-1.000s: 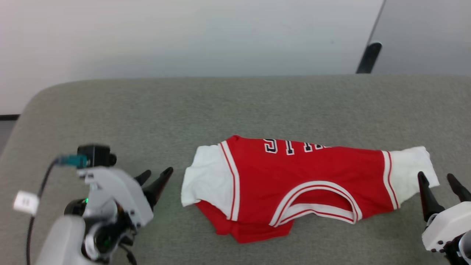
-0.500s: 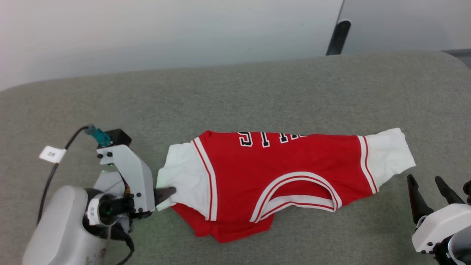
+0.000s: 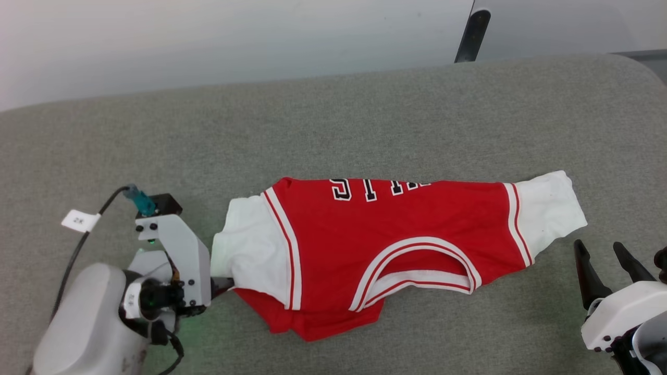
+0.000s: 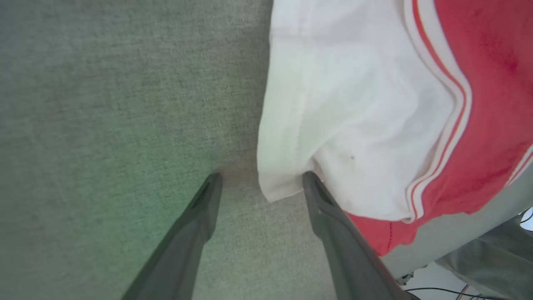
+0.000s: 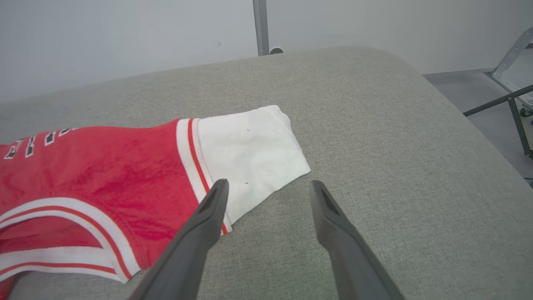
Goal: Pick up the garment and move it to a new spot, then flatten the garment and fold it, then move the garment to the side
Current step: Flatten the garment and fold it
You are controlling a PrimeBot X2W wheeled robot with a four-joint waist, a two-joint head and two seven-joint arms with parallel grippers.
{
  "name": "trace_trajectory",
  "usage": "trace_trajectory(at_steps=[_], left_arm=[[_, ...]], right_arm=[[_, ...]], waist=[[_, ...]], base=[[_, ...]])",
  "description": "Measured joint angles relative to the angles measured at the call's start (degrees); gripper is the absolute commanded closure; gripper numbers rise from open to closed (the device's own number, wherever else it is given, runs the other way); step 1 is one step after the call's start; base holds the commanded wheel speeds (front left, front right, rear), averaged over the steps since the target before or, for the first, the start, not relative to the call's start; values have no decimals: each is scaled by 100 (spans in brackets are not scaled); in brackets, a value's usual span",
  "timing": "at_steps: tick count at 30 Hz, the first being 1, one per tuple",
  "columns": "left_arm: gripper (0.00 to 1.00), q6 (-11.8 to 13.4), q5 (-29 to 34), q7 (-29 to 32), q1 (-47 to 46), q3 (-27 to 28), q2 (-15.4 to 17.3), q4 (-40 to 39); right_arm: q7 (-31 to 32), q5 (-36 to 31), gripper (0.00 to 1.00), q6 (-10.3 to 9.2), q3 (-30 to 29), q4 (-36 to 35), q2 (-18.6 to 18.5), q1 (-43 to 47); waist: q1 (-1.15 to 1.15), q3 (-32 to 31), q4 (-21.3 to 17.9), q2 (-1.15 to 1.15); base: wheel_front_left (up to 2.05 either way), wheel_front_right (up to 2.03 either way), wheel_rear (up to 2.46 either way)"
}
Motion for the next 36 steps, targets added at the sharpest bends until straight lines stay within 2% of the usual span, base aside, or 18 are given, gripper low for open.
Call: trace_trajectory(at_steps=[4, 5, 6, 8, 13, 18, 29, 36], left_arm=[[0, -81, -53, -138, -131, 14, -86, 319], [11, -116, -53, -158, -170, -4, -91, 385], [53, -142, -54, -177, -204, -12, -99, 455], [100, -191, -62, -218, -274, -9, -111, 587], [100, -264, -119, -113, -385, -42, -109, 744], [100, -222, -109, 71, -431, -69, 19, 589], [100, 75, -48, 463, -285, 37, 548, 1], [100, 277, -107, 570, 92, 130, 636, -115]], right_arm=[[-1, 20, 0, 0, 21, 16, -30, -33], [-1, 27, 0, 0, 25, 22, -37, -46], [-2, 27, 0, 0, 37, 25, -48, -60], [-3, 30, 0, 0, 52, 36, -65, -75], [-9, 30, 0, 0, 51, 56, -96, -111], [-5, 30, 0, 0, 18, 71, -113, -107], [25, 30, 0, 0, 10, 113, -113, -60], [35, 46, 0, 0, 36, 125, -130, -59]], waist=[[0, 76, 13, 0], [0, 91, 16, 0], [0, 104, 20, 0], [0, 122, 26, 0], [0, 107, 52, 0], [0, 57, 106, 0], [0, -47, 254, 0], [0, -8, 268, 0]], base=[[0, 0, 0], [0, 0, 0], [0, 0, 0], [0, 0, 0], [0, 0, 0], [0, 0, 0], [0, 0, 0], [0, 0, 0]])
